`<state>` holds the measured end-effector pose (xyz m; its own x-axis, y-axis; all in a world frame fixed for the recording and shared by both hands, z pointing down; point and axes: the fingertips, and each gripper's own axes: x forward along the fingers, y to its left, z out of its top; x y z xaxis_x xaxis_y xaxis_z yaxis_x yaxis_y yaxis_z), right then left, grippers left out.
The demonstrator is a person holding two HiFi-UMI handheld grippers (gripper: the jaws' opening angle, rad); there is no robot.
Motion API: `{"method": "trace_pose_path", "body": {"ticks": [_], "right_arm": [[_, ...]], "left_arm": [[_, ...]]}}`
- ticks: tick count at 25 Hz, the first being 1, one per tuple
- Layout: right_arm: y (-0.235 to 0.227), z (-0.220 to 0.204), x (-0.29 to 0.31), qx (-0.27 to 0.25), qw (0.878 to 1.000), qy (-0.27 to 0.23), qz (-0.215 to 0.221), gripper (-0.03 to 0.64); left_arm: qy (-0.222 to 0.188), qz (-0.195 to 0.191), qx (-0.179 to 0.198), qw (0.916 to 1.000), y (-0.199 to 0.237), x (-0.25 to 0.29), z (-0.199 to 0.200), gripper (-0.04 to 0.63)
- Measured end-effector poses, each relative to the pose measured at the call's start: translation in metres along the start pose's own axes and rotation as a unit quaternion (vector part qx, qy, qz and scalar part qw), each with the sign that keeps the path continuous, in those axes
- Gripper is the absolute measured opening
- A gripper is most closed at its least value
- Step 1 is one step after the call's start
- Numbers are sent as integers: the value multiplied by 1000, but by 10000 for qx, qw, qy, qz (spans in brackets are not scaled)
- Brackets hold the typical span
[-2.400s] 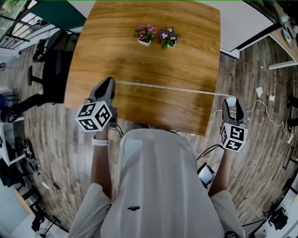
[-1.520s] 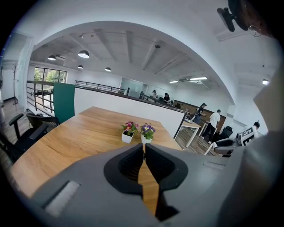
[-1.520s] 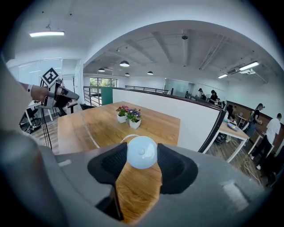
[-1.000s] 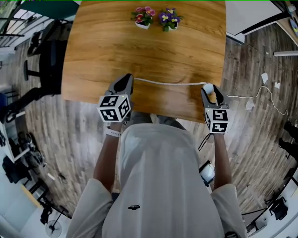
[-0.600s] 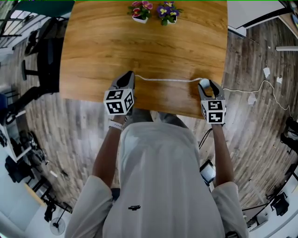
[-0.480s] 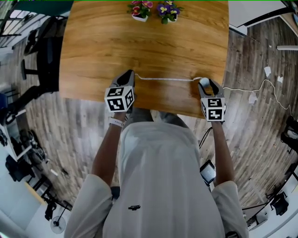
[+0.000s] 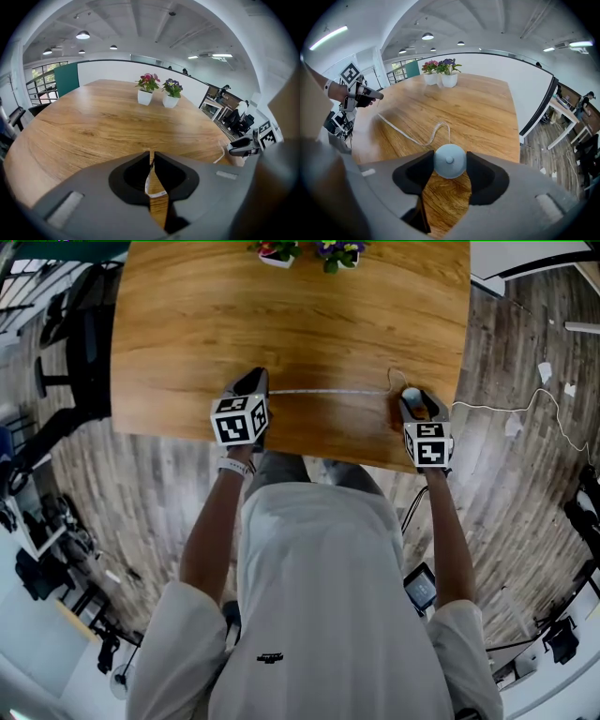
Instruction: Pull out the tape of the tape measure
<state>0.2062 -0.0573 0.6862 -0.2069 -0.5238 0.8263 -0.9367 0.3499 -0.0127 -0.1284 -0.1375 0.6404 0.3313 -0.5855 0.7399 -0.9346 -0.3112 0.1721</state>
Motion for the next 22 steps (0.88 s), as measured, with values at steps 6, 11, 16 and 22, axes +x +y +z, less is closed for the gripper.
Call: {"method": "trace_pose_path", "body": {"ticks": [6, 11, 16, 22], "right_arm": [[-2, -9, 6, 126, 9998, 166, 30, 222], [-3, -10, 6, 204, 9997, 157, 25, 241], [-3, -10, 4, 163, 9997, 131, 85, 263], [6, -1, -8, 128, 9997, -95, 159, 273]], "left_arm": [[303, -8, 9, 9995, 1, 15, -13, 60], [320, -3, 28, 9995, 3, 16, -16, 120], [130, 52, -140, 9998, 7, 11, -14, 160], [7, 24, -110, 9999, 6, -7, -16, 167]]}}
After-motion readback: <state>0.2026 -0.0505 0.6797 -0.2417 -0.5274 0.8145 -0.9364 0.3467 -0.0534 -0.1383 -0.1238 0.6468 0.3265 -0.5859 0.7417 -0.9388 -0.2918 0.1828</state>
